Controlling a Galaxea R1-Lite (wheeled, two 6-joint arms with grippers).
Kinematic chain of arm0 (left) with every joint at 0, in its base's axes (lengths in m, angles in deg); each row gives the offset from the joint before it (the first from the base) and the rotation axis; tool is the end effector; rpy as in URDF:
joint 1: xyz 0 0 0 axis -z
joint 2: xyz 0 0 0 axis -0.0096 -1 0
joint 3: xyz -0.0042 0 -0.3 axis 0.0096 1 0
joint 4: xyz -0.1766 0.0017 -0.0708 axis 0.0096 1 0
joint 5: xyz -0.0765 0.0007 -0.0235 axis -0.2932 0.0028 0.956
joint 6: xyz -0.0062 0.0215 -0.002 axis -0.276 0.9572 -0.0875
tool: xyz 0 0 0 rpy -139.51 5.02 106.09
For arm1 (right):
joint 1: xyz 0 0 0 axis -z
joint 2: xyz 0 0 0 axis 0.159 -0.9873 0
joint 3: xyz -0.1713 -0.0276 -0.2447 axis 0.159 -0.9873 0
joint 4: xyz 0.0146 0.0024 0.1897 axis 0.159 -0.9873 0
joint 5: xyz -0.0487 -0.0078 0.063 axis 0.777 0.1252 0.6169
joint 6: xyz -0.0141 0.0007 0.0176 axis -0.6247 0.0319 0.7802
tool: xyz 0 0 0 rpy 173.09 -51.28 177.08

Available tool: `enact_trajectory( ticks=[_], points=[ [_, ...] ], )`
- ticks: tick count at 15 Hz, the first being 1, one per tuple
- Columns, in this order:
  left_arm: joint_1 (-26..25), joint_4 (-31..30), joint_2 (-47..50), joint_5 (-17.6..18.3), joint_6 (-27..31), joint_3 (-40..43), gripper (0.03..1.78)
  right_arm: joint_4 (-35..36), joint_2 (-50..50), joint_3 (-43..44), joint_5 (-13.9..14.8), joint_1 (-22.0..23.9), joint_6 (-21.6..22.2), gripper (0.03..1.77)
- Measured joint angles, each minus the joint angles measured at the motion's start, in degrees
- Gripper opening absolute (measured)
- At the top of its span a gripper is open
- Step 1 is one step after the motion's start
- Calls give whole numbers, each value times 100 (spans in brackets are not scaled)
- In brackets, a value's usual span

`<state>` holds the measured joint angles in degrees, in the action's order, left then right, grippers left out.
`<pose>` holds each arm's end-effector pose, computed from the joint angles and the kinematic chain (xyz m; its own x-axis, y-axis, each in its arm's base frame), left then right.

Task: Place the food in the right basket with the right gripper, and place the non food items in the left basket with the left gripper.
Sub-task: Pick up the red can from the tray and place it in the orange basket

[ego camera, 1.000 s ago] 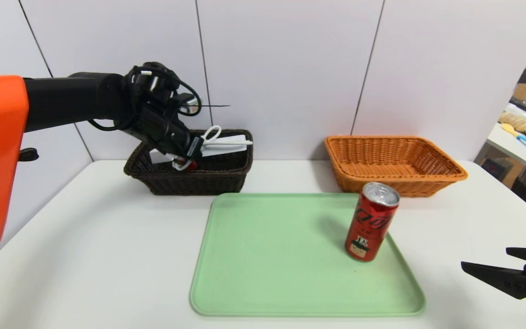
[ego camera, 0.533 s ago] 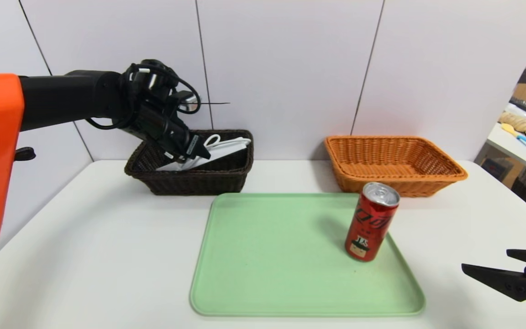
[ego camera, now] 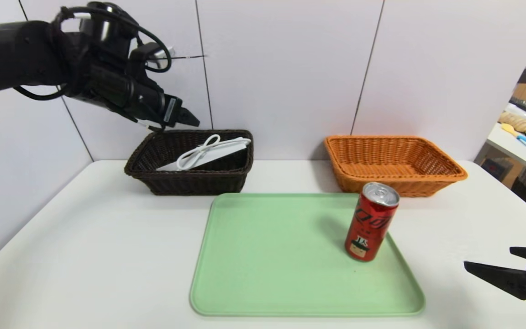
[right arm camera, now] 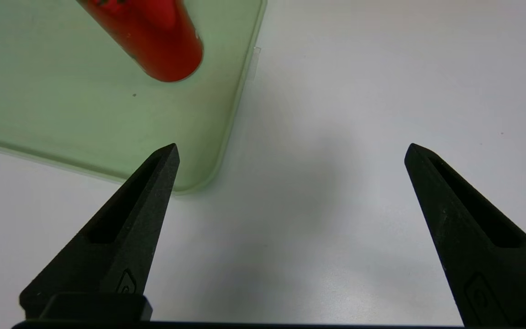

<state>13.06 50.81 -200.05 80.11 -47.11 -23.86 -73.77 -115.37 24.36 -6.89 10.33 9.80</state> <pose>0.3560 -0.0893 0.3117 0.8045 -0.3285 -0.4949 0.4196 0.9040 0.0820 0.1244 0.0031 0.1826 0.7817 0.2327 -0.5786 -0.2468 0.9675 0.0557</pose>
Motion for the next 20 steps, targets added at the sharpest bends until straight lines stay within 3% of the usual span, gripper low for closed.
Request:
enact_trajectory(
  ticks=[5, 11, 14, 17, 18, 20],
  points=[
    [751, 546, 1174, -5, -193, 1340, 160, 0, -24, 226, -15, -28, -195, 171],
    [1916, -247, 2293, -50, -358, 3590, 166, 13, -55, 252, -68, -126, -339, 171],
    [2126, -1307, 2625, -68, -335, 4792, 167, 551, -60, 7, -286, -206, -356, 171],
    [2270, -3123, 2795, -33, -187, 6021, 167, 1476, -132, -450, -689, -285, -375, 171],
    [2316, -3732, 2790, -13, -79, 6292, 168, 1691, -190, -527, -752, -357, -375, 171],
    [2354, -4302, 2745, 15, -33, 6481, 169, 1903, -355, -585, -767, -556, -378, 171]
  ],
)
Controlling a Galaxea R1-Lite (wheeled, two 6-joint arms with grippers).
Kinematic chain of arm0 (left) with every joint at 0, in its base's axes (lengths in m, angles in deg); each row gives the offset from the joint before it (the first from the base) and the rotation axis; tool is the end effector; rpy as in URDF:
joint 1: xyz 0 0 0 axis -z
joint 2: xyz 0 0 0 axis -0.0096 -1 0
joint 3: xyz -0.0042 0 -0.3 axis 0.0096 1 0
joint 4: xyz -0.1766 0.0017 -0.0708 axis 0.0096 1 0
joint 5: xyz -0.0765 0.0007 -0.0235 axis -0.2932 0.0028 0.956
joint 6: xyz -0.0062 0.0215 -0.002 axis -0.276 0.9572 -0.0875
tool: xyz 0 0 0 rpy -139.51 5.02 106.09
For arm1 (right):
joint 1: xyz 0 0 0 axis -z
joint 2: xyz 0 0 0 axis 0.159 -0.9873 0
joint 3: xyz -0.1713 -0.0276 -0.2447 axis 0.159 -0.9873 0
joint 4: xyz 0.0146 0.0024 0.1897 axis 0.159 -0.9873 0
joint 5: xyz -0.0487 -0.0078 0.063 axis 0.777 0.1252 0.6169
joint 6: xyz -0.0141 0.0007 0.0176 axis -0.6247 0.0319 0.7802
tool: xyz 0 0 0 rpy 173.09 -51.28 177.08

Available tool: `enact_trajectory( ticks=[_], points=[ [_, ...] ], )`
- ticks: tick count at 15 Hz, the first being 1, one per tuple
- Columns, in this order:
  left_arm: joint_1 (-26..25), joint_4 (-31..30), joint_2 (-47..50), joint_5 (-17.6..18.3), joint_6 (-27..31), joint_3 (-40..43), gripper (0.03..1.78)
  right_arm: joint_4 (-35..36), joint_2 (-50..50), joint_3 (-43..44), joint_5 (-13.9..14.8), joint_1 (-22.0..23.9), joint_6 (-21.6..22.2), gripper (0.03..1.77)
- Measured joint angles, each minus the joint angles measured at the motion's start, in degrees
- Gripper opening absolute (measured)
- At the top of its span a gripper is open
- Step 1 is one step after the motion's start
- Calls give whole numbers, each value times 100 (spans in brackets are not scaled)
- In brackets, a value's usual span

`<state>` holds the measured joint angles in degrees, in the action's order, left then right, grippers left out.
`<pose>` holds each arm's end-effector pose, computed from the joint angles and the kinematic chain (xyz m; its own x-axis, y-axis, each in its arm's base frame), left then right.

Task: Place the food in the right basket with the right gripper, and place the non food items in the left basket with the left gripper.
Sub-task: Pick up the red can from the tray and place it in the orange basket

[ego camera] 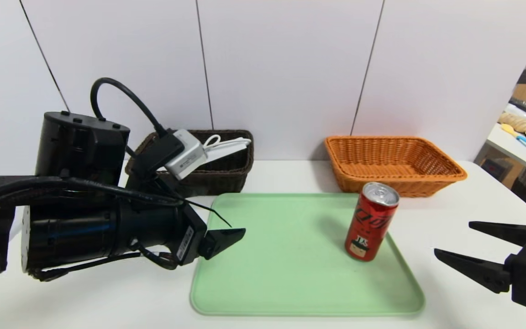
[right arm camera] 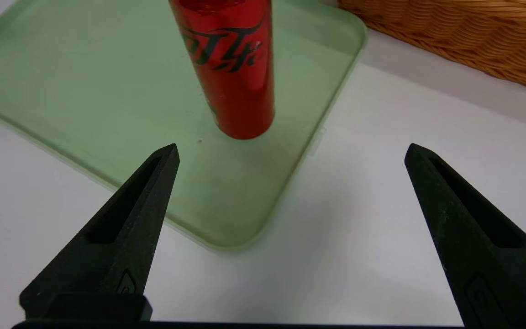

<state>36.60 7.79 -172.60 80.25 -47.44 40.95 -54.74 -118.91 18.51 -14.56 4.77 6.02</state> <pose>0.1935 -0.1505 0.2174 0.6402 -0.6512 -0.4076 0.7389 0.6672 0.0946 0.1424 0.0195 0.1755 0.7943 0.4377 -0.4213 -0.4794 0.8775 0.0079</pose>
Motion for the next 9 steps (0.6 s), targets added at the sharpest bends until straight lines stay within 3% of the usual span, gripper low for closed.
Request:
enact_trajectory(
  ticks=[9],
  points=[
    [11, 15, -215, 16, -35, 85, 169, 1742, -1280, 46, 72, -712, 74, 171]
  ],
)
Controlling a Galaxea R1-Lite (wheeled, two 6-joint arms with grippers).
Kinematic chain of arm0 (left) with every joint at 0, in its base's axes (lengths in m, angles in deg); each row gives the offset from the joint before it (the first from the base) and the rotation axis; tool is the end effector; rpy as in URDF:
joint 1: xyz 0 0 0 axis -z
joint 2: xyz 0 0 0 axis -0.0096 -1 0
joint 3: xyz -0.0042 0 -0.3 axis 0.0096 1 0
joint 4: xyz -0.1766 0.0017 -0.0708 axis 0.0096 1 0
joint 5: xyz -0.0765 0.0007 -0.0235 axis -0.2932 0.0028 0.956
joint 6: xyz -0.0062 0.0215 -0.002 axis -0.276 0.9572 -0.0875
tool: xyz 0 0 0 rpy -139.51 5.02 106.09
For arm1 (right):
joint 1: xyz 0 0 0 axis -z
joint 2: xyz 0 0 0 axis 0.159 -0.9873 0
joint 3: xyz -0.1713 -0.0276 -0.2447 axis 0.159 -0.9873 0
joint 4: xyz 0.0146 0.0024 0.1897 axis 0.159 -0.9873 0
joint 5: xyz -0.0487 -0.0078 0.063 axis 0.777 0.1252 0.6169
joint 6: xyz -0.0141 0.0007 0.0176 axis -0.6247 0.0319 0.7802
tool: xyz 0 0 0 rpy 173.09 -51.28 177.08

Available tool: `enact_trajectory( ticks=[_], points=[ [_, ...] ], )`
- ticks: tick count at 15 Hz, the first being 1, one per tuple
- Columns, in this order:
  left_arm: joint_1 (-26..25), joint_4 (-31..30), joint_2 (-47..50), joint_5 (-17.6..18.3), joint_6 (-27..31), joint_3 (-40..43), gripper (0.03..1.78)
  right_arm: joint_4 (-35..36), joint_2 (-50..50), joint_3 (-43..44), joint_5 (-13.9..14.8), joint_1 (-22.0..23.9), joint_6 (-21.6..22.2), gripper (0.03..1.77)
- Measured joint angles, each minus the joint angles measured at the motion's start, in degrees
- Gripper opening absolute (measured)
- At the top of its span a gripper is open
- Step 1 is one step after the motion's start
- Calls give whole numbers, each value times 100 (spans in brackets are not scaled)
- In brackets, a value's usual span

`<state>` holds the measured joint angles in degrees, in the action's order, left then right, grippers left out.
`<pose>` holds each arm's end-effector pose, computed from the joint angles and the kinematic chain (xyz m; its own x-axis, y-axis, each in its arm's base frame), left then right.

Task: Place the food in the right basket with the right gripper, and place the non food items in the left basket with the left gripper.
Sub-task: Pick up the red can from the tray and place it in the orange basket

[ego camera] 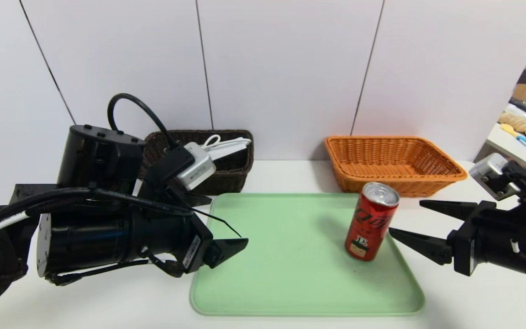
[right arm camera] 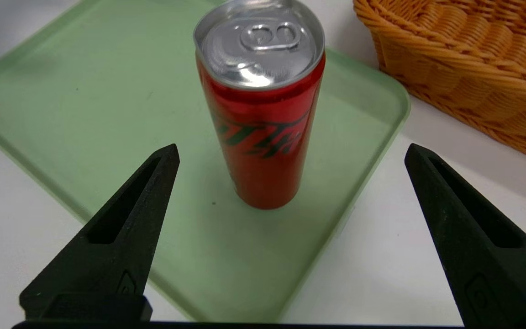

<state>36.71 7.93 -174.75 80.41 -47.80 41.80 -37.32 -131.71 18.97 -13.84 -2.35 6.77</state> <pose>0.1984 -0.1548 0.2038 0.6181 -0.6401 -0.4563 0.7442 0.6635 0.0774 0.1901 0.0471 0.1675 0.7738 0.5290 -0.3483 -0.5705 0.8210 -0.0205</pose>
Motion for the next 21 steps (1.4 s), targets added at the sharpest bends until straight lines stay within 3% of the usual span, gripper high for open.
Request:
enact_trajectory(
  ticks=[4, 17, 21],
  points=[
    [0, -34, -160, -2, 0, -33, 169, 530, -490, -13, -2, -95, -7, 171],
    [-10, -33, -289, -17, -9, -33, 169, 974, -1176, 325, -2, -724, 17, 171],
    [-11, -34, -300, -16, -9, -32, 169, 1698, -1515, 210, 9, -716, 30, 171]
  ],
)
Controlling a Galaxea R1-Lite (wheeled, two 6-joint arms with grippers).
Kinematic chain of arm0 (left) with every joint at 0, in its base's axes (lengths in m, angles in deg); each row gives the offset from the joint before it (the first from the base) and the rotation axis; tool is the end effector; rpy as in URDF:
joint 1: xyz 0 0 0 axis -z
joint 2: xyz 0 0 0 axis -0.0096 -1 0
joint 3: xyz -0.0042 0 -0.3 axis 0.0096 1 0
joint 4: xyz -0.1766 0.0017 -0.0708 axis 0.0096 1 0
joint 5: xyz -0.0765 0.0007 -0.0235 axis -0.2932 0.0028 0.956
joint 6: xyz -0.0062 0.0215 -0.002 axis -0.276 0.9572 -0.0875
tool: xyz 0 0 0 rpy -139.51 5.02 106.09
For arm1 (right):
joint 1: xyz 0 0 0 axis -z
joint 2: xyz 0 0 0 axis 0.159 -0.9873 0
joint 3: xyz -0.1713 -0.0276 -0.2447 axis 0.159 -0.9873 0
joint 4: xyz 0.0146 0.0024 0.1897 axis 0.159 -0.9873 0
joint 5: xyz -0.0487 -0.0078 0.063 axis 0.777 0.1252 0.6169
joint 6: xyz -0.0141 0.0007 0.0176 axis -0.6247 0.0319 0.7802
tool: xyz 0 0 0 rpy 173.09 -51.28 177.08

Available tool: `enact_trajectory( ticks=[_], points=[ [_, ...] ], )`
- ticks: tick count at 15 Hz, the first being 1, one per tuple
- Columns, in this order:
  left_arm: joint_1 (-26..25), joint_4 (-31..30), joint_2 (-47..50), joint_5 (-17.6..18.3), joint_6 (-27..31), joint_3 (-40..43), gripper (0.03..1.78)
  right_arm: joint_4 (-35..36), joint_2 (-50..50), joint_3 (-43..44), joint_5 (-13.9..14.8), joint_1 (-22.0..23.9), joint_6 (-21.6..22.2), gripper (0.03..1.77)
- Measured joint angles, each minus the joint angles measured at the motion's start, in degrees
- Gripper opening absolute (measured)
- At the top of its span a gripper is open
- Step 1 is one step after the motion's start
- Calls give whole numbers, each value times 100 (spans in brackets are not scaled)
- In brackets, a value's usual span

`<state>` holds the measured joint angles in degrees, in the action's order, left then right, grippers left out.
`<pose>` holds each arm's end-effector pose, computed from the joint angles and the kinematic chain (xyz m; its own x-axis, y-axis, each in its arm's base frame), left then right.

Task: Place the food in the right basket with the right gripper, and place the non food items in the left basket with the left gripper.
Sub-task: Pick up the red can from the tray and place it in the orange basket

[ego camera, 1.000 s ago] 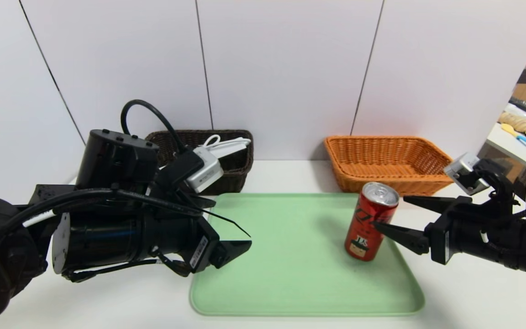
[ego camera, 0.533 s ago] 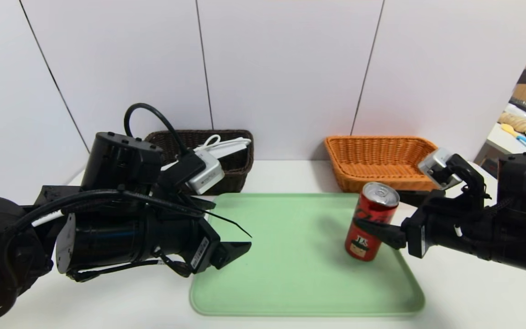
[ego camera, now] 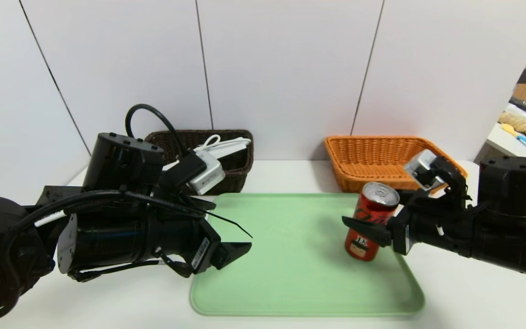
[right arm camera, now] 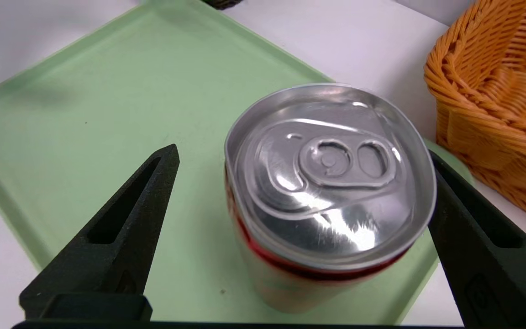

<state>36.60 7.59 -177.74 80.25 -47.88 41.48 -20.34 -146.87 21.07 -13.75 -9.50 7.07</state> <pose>0.2076 -0.1611 0.1924 0.6059 -0.6252 -0.4919 0.7432 0.6654 0.0698 0.2369 0.0887 0.1454 0.7236 0.6270 -0.2886 -0.6640 0.7465 -0.0430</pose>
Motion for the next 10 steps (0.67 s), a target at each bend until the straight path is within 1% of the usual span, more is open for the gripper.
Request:
enact_trajectory(
  ticks=[1, 3, 7, 10],
  points=[
    [-5, 1, 0, -1, 0, 0, 169, 194, -66, -38, 0, 13, 56, 171],
    [-10, 4, -4, 0, 0, 10, 169, 297, -149, -66, 9, 52, 193, 171],
    [-13, 0, -39, 0, -2, 2, 169, 321, -195, -187, 2, 157, 204, 171],
    [-16, 0, -63, -1, 0, 2, 169, 478, -204, -283, -6, 201, 215, 171]
  ],
)
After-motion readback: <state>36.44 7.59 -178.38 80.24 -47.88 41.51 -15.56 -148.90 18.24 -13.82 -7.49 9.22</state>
